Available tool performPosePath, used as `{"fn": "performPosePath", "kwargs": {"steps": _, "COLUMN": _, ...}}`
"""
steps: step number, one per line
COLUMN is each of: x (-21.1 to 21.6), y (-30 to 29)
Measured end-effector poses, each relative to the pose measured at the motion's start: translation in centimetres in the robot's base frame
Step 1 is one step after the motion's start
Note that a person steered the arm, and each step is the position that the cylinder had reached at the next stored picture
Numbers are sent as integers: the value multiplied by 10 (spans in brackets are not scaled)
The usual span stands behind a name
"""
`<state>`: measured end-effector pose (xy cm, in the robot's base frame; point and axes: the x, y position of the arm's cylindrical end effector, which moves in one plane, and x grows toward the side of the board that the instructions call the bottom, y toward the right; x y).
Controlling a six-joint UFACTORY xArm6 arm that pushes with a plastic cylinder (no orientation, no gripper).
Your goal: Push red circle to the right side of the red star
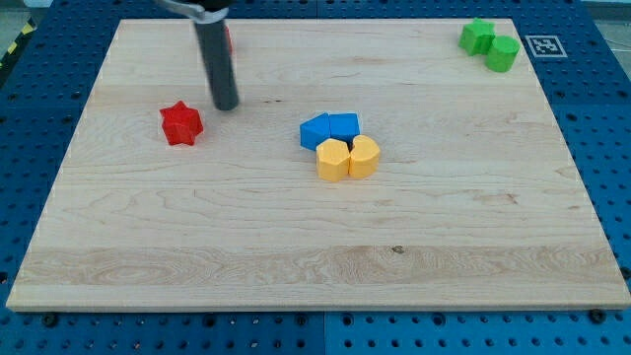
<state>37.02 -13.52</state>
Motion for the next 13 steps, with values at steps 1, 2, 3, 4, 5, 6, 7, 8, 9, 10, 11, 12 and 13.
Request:
{"fn": "performPosePath", "kwargs": {"steps": 1, "x": 19, "y": -32}}
{"fn": "performPosePath", "kwargs": {"steps": 2, "x": 33, "y": -41}}
{"fn": "performPosePath", "kwargs": {"steps": 3, "x": 14, "y": -46}}
{"fn": "performPosePath", "kwargs": {"steps": 4, "x": -23, "y": -83}}
{"fn": "performPosePath", "kwargs": {"steps": 5, "x": -77, "y": -113}}
{"fn": "performPosePath", "kwargs": {"steps": 6, "x": -139, "y": -113}}
{"fn": "performPosePath", "kwargs": {"steps": 7, "x": -164, "y": -81}}
{"fn": "performPosePath", "kwargs": {"steps": 8, "x": -155, "y": -36}}
{"fn": "performPosePath", "kwargs": {"steps": 9, "x": -97, "y": 11}}
{"fn": "performPosePath", "kwargs": {"steps": 10, "x": -70, "y": 20}}
{"fn": "performPosePath", "kwargs": {"steps": 11, "x": -100, "y": 34}}
{"fn": "performPosePath", "kwargs": {"steps": 12, "x": -88, "y": 77}}
{"fn": "performPosePath", "kwargs": {"steps": 13, "x": -28, "y": 62}}
